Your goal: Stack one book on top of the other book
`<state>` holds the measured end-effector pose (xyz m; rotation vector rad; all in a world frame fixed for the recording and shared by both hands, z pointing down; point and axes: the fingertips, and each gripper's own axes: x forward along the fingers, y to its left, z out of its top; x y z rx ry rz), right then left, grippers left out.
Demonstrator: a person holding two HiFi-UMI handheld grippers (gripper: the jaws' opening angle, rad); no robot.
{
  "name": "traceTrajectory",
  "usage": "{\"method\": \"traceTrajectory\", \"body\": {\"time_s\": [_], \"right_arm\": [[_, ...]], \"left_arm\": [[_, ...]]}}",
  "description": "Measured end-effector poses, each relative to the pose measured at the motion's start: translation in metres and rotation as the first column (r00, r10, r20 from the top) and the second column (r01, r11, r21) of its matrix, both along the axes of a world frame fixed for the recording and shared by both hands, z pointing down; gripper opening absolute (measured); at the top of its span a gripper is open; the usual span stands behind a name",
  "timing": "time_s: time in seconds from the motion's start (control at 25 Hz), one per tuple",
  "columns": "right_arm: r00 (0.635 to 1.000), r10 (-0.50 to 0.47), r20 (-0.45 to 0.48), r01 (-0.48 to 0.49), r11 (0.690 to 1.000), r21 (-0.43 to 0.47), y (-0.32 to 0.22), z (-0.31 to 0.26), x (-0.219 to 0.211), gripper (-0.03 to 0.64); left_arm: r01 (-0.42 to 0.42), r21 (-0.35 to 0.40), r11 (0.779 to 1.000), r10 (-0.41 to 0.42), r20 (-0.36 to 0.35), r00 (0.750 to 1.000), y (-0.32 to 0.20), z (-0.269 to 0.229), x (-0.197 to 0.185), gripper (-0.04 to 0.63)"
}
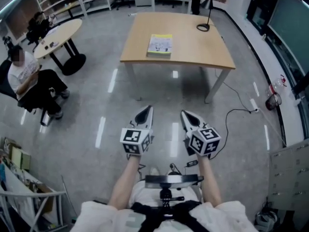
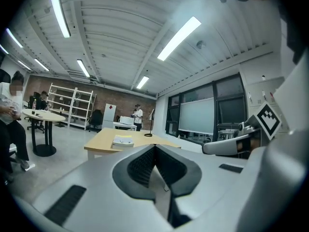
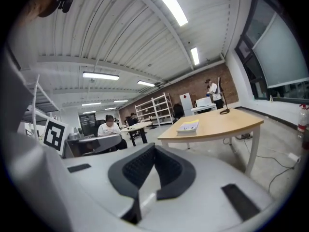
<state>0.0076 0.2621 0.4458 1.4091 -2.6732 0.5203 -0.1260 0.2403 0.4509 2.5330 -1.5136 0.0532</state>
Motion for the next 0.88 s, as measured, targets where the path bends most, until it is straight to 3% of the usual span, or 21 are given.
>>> {"method": "traceTrajectory", "body": {"time_s": [0.32,0.88], "right_arm": [[1.000,0.016,0.018,-0.017,1.000,0.026,0.004,-0.006,0.025,-0.002],[0.999,-0.023,0.025,0.023,1.000,0.010,0.000,-0.003,0.023,-0.002]], "left_arm": [[0.041,0.028,0.999,-0.040,-0.019,0.999,0.009,-0.001,0.006,0.008],[0.020,0.021,1.000,-0.020,0.004,1.000,0.003,0.003,0.017,0.008]]}}
